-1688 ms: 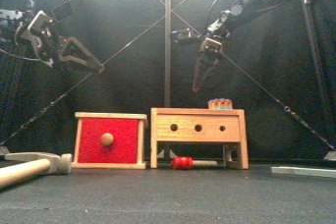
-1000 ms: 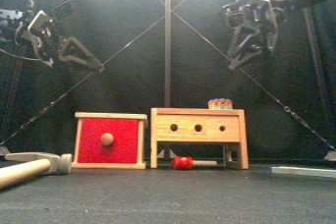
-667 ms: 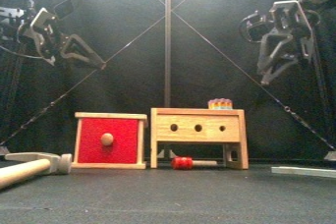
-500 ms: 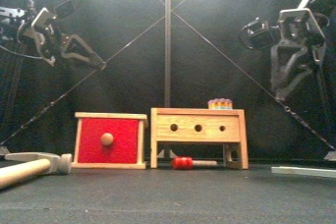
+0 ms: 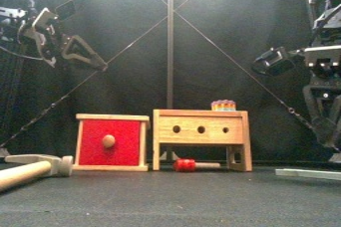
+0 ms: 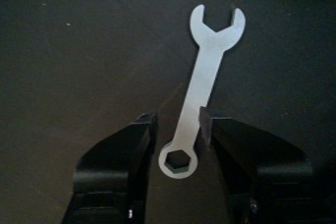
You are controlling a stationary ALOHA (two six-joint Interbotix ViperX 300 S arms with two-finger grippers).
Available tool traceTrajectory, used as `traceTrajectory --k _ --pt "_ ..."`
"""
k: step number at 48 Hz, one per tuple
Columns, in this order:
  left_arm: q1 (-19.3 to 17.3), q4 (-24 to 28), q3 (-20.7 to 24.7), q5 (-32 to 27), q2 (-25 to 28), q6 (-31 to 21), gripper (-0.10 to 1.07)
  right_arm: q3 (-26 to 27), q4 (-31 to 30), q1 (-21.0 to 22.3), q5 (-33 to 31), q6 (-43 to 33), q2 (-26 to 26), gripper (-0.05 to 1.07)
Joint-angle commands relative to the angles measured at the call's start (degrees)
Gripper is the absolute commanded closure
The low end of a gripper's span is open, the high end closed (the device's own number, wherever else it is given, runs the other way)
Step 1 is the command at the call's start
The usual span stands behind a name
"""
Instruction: Grab wrench
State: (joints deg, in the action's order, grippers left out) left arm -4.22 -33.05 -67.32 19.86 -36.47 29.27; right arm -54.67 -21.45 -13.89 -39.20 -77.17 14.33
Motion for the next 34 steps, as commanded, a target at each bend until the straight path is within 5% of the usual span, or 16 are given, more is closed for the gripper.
traceTrajectory --k 1,20,34 --pt "0.0 0.0 1.1 0.3 0.0 0.1 0.58 0.4 0.1 0.0 0.1 -0.1 -1.1 0.12" --pt "-0.1 0.0 0.8 0.3 0.1 0.1 0.58 -1.8 0.4 0.2 6.5 -0.1 -4.8 0.15" --pt "-0.1 0.1 0.7 0.3 0.1 0.1 0.58 -2.0 0.4 0.2 8.5 0.1 -5.8 0.42"
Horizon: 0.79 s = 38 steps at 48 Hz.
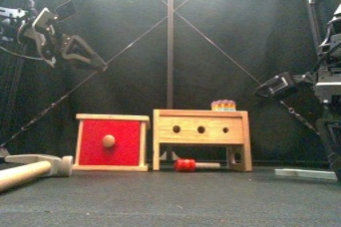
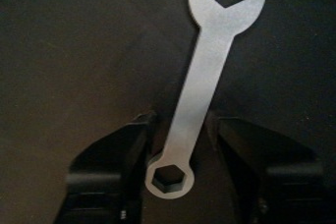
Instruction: Grab wrench
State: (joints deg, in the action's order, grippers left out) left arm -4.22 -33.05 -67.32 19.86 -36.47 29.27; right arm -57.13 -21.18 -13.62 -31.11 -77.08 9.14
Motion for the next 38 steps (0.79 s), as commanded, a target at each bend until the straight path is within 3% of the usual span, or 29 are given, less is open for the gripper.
traceTrajectory --k 1,20,38 --pt "-0.1 0.1 0.7 0.3 0.1 0.1 0.58 0.6 0.2 -0.1 0.1 0.0 -0.4 0.45" --pt "-0.1 0.0 0.8 0.3 0.1 0.1 0.58 7.1 -2.4 -0.5 -9.6 0.6 2.9 0.48" --pt "-0.1 0.1 0.7 0.3 0.0 0.1 0.58 10.9 -7.0 -0.1 -10.5 0.8 3.3 0.48"
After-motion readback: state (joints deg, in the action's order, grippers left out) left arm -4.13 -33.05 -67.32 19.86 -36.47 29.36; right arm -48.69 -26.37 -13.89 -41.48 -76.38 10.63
